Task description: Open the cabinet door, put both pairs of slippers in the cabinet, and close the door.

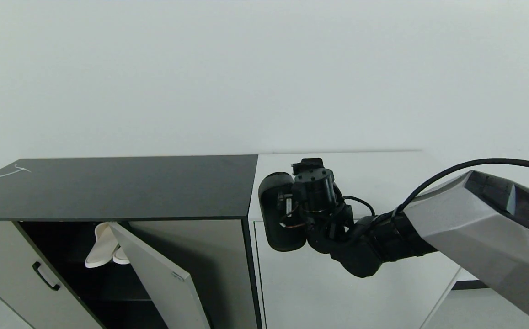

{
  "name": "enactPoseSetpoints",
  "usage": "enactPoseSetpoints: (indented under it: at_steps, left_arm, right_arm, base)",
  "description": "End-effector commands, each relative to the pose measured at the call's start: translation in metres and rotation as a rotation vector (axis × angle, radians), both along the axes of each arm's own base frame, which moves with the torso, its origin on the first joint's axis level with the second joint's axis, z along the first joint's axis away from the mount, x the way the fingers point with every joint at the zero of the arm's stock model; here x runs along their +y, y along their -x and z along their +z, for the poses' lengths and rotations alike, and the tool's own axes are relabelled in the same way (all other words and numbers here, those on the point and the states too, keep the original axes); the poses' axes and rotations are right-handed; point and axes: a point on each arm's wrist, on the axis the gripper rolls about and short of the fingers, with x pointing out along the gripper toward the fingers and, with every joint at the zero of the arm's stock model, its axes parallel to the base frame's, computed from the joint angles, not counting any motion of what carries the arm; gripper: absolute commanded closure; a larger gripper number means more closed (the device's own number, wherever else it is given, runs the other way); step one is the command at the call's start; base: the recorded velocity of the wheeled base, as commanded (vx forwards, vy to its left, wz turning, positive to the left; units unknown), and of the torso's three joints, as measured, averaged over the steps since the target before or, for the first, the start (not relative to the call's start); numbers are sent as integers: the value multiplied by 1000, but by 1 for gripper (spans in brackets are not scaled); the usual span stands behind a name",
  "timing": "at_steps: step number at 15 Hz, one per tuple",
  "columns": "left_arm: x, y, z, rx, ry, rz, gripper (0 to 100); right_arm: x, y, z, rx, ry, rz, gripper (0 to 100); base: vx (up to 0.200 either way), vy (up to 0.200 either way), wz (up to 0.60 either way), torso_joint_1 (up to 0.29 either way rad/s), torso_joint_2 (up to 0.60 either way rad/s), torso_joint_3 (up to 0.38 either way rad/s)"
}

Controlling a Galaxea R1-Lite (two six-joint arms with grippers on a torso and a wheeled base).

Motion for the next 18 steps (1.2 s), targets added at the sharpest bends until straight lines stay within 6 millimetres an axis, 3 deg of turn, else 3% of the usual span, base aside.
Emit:
enactPoseSetpoints:
  at_steps: [1,2,3,5,8,9,11,13,15,18]
  left_arm:
    - [0,0,0,0,1,0,100]
    - [0,0,0,2,-1,0,100]
    - [0,0,0,2,-1,1,100]
    - [0,0,0,2,1,1,100]
    - [0,0,0,0,-1,0,100]
    - [0,0,0,2,-1,0,100]
    - [0,0,0,2,-1,0,100]
    - [0,0,0,0,-1,1,100]
    - [0,0,0,2,-1,0,100]
    - [0,0,0,2,-1,0,100]
  right_arm:
    - [-4,-12,-3,-3,-3,-25,0]
    - [-5,-14,-4,-3,-3,-28,0]
    - [-5,-18,-3,-10,-8,-34,100]
    - [-5,-18,-3,-11,-5,-33,100]
    - [-4,-6,15,-29,-29,0,100]
    - [-4,9,26,-26,-48,73,100]
    - [-16,67,56,-8,-90,325,100]
    - [-38,112,68,-8,-124,509,100]
    - [-54,142,60,25,-104,556,100]
    - [-62,156,51,-3,-125,576,100]
  base:
    - [0,0,0,0,0,0]
    - [0,0,0,0,0,0]
    - [0,0,0,0,0,0]
    - [0,0,0,0,0,0]
    - [0,0,0,0,0,0]
    - [0,0,0,0,0,0]
    - [-100,0,0,4,-1,-1]
    - [-200,0,0,5,5,5]
    - [-200,0,0,7,5,2]
    - [-200,0,0,-6,1,4]
